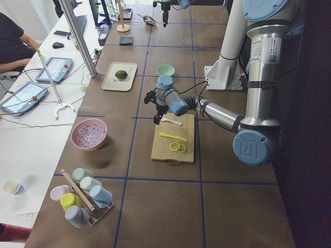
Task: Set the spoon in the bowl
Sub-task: 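Release the bowl and lift the right gripper while the left gripper reaches for the spoon, then lower the left gripper onto the white spoon handle and close it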
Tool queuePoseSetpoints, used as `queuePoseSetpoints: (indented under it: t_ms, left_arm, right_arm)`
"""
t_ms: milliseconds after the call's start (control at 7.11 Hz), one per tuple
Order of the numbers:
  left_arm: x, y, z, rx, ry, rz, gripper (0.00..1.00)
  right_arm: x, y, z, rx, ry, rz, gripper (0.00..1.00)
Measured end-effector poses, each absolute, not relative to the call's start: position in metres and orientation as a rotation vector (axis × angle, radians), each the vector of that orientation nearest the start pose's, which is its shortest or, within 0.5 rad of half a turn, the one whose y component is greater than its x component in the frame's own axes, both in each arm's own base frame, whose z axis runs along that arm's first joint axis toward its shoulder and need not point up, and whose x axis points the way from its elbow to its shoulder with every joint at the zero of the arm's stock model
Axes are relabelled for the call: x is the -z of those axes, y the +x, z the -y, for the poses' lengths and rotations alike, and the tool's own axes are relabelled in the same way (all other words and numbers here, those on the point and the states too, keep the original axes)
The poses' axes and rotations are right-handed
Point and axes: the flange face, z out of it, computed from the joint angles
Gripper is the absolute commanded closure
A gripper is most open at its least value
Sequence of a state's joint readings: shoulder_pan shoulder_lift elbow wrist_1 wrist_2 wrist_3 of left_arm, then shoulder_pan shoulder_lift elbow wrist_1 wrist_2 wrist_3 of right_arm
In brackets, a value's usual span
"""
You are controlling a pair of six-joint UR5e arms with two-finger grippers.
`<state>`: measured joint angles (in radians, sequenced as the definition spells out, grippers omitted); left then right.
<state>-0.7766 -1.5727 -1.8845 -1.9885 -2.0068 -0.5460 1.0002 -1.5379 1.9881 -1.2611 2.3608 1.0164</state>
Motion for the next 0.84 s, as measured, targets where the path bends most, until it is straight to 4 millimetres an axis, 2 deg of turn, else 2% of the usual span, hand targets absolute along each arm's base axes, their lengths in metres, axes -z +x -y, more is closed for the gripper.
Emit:
queuePoseSetpoints:
  t_ms: [281, 563, 844]
  left_arm:
    - [-0.466, 0.331, 0.408, -0.434, 0.322, -0.751, 0.15]
    - [-0.469, 0.342, 0.404, -0.446, 0.309, -0.747, 0.24]
    - [-0.471, 0.345, 0.400, -0.434, 0.260, -0.778, 0.24]
  right_arm:
    - [-0.405, -0.206, 0.446, -0.109, -0.023, 1.025, 0.00]
    - [-0.407, -0.206, 0.447, -0.110, -0.022, 1.022, 0.00]
    - [-0.406, -0.207, 0.447, -0.109, -0.019, 1.021, 0.00]
